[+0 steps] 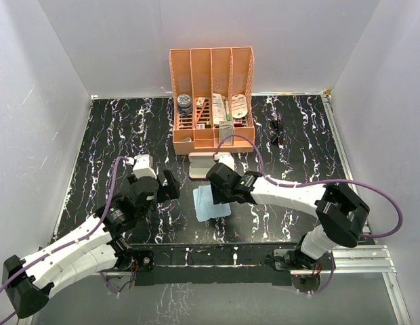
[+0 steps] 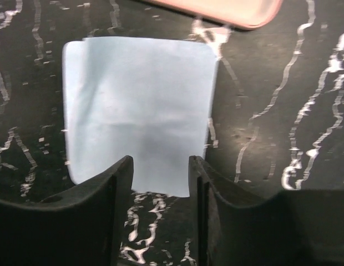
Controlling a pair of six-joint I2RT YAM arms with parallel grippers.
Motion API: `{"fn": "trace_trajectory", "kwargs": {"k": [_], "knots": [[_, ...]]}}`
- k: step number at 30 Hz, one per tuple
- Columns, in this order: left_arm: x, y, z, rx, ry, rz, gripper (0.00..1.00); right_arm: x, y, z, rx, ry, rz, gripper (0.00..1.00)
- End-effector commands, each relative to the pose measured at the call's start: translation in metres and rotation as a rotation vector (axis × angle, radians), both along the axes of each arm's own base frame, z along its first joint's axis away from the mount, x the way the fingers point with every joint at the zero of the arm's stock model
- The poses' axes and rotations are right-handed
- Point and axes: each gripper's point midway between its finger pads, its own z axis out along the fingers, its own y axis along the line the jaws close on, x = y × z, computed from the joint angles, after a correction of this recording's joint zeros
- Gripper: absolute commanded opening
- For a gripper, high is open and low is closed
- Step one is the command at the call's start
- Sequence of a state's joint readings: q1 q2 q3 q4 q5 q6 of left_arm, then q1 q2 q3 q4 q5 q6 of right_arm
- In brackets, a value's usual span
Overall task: Organize the sunglasses
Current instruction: Move the glasses cleaning cloth to the center of the board, then adjust the glasses cleaning cloth at the center of the board.
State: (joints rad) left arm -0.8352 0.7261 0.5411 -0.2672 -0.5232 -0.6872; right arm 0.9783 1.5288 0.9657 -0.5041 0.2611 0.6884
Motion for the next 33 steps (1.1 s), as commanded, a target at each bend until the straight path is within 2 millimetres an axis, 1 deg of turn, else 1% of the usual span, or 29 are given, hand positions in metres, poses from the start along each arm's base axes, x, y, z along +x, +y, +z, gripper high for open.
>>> {"fn": "trace_trajectory", "kwargs": {"k": [1,4,7,9,14,16,21,29,33], "knots": [[-0.002,-0.006,-0.003,-0.008,0.003,-0.035,0.99,0.024,-0.024,0.013,-0.029,-0.100,-0.038,0.43],[-0.001,-0.007,-0.005,-0.006,0.005,-0.039,0.99,0.032,-0.034,0.014,-0.021,-0.103,-0.056,0.44],[-0.001,-0.009,-0.005,-0.005,0.003,-0.044,0.99,0.037,-0.043,0.008,-0.049,-0.076,-0.061,0.42],[0.000,-0.010,-0.005,-0.005,0.003,-0.048,0.99,0.039,-0.045,0.002,-0.071,-0.062,-0.050,0.39],[0.000,-0.011,-0.007,-0.001,0.006,-0.050,0.99,0.039,-0.039,-0.010,-0.097,-0.030,-0.004,0.31],[0.000,-0.011,-0.007,0.000,0.006,-0.052,0.99,0.038,-0.038,-0.014,-0.101,-0.016,0.006,0.30],[0.001,-0.011,-0.007,0.009,0.005,-0.053,0.99,0.035,-0.038,-0.019,-0.116,0.005,0.026,0.30],[0.001,-0.013,-0.010,0.008,0.013,-0.058,0.99,0.035,-0.033,-0.017,-0.107,0.007,0.050,0.32],[0.002,-0.014,-0.009,0.008,0.011,-0.058,0.99,0.035,-0.030,-0.020,-0.102,0.017,0.057,0.32]]}}
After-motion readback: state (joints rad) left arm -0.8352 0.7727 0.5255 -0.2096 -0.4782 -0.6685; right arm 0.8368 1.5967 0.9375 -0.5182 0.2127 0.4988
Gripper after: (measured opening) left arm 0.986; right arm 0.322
